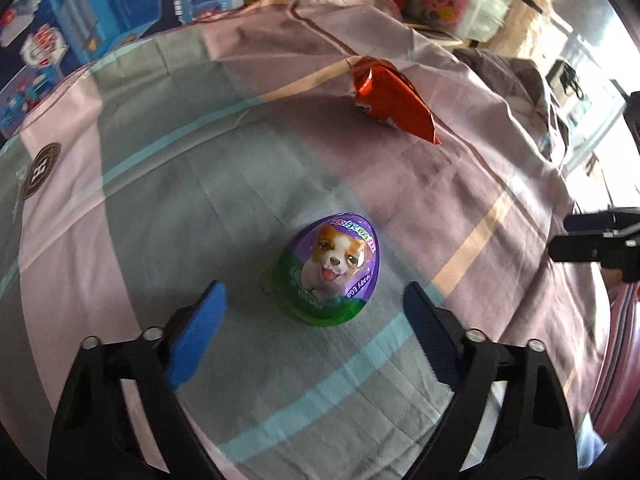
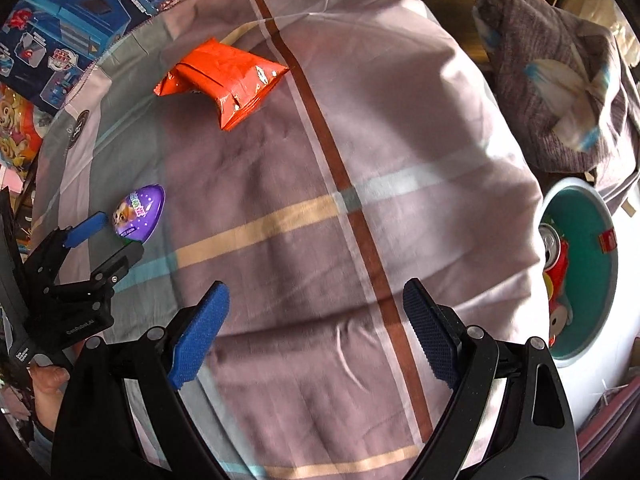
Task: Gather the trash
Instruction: 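Grasp the purple toy egg with the left tool while the right tool grasps the orange snack packet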
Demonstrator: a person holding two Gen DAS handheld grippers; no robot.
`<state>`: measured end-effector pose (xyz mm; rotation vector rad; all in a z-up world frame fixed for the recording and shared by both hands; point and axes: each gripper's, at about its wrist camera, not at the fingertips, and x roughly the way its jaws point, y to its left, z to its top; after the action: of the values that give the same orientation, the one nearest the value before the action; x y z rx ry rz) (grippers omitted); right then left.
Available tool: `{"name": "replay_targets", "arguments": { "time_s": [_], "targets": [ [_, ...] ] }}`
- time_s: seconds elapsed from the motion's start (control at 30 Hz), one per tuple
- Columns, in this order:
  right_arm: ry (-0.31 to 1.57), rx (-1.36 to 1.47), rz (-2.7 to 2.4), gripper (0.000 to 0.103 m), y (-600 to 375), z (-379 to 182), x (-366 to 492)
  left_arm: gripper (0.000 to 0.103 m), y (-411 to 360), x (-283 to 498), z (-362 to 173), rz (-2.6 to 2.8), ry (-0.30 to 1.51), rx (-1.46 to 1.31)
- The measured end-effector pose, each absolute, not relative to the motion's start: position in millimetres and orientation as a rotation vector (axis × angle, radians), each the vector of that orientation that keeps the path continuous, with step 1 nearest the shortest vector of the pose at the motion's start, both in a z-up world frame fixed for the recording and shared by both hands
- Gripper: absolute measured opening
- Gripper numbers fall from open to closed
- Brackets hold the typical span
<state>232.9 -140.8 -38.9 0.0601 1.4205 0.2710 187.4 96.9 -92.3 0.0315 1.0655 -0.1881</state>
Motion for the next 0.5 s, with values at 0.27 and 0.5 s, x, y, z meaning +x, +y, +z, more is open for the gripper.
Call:
{"name": "replay_targets", "arguments": {
  "time_s": [0.27, 0.5],
  "targets": [
    [1.425, 0.034, 0.29, 0.085, -121.2, -49.8, 252.1, 0.057, 89.3, 192.6, -94.1, -0.192, 1.023, 0.11],
    [1.383, -0.015, 0.327, 0.085, -94.1, -44.8, 284.4, 0.056, 104.4, 199.2, -84.0, -0.185, 1.006, -0.001]
  ]
}}
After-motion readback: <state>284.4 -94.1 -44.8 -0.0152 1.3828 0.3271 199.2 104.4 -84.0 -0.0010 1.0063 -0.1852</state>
